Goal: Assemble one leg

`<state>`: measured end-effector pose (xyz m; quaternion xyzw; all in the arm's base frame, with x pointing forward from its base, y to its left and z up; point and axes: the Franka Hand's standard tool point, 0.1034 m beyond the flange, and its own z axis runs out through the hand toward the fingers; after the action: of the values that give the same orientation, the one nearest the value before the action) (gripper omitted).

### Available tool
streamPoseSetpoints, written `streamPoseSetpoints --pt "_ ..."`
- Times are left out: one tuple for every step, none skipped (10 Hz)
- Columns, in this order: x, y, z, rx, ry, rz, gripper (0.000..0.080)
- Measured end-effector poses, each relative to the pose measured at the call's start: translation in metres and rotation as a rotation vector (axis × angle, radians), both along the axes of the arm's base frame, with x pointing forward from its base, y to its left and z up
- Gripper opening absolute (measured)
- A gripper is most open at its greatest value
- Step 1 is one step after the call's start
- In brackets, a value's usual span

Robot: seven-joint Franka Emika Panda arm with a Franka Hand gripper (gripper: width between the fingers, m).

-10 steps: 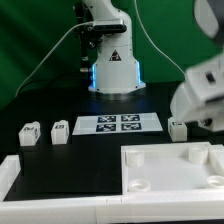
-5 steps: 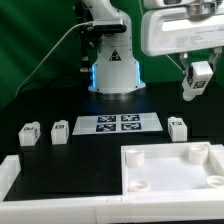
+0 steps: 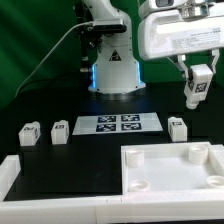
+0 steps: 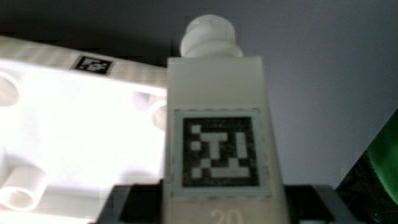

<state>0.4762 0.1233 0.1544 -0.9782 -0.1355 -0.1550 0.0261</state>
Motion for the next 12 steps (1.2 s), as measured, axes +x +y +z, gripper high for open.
streamPoseSetpoints --pt "0.027 -0.023 0.02 -0.006 -0.05 0.03 0.0294" --pt "0.045 -0.034 0.029 0.002 -0.075 0.025 0.0294" --pt "0.06 -0.038 0.036 0.004 -0.087 0.031 0.0294" --pt "0.078 -0.042 0.041 0.003 -0.102 0.039 0.0294" --pt "0.097 -0.043 0.043 0.004 -0.115 0.048 0.0294" --pt "0.106 -0.039 0.043 -0.001 -0.122 0.065 0.0294" --pt "0.104 -0.04 0.041 -0.001 -0.119 0.064 0.0294" --pt "0.104 -0.04 0.041 -0.001 -0.118 0.063 0.0294" --pt "0.104 -0.04 0.04 -0.001 -0.118 0.063 0.0294" --pt "0.104 -0.04 0.04 -0.001 -0.117 0.063 0.0294" --pt "0.104 -0.04 0.037 -0.001 -0.119 0.064 0.0294" --pt "0.108 -0.041 0.024 -0.004 -0.154 0.067 0.0294"
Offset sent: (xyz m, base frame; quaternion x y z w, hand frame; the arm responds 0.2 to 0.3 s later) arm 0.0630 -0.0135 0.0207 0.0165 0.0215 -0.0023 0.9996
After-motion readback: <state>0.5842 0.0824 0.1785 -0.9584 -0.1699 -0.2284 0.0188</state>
